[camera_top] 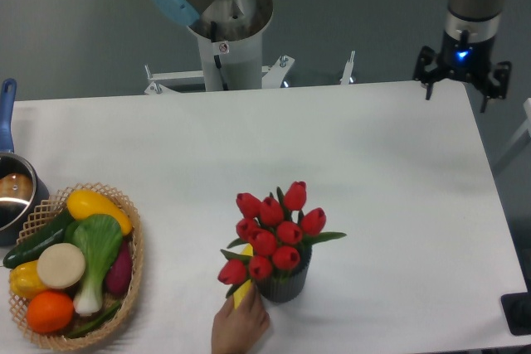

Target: Pick up the flowers from the vase

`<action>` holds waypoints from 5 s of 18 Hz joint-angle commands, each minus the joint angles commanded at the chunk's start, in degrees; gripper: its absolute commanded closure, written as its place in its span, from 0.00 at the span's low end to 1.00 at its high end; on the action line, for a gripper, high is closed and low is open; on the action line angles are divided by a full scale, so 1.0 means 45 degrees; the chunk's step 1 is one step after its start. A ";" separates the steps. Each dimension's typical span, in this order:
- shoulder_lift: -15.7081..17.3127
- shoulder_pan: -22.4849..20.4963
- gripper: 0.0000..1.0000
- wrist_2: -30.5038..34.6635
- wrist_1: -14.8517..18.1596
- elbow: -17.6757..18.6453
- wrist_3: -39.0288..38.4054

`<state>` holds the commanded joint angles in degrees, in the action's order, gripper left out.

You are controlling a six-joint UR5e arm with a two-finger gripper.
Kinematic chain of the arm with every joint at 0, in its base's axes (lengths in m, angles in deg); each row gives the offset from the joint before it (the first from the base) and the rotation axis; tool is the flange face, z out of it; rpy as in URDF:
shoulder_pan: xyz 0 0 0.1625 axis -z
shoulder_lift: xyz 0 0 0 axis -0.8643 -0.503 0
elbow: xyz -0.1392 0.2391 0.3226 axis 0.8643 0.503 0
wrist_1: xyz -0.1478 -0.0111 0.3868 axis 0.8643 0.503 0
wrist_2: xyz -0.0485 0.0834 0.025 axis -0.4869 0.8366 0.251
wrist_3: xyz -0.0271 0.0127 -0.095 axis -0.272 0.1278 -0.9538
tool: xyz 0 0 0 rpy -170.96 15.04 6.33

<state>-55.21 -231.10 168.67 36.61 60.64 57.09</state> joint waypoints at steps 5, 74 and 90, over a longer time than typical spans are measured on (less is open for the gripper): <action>-0.0060 0.0098 0.00 -0.0582 -0.0039 0.0213 -0.0137; -0.0665 0.3204 1.00 -1.2988 -0.3711 -0.0135 -0.7382; -0.0782 0.2675 1.00 -1.3964 -0.3711 -0.1778 -0.9707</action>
<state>-58.73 -219.06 105.83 19.91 52.64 13.40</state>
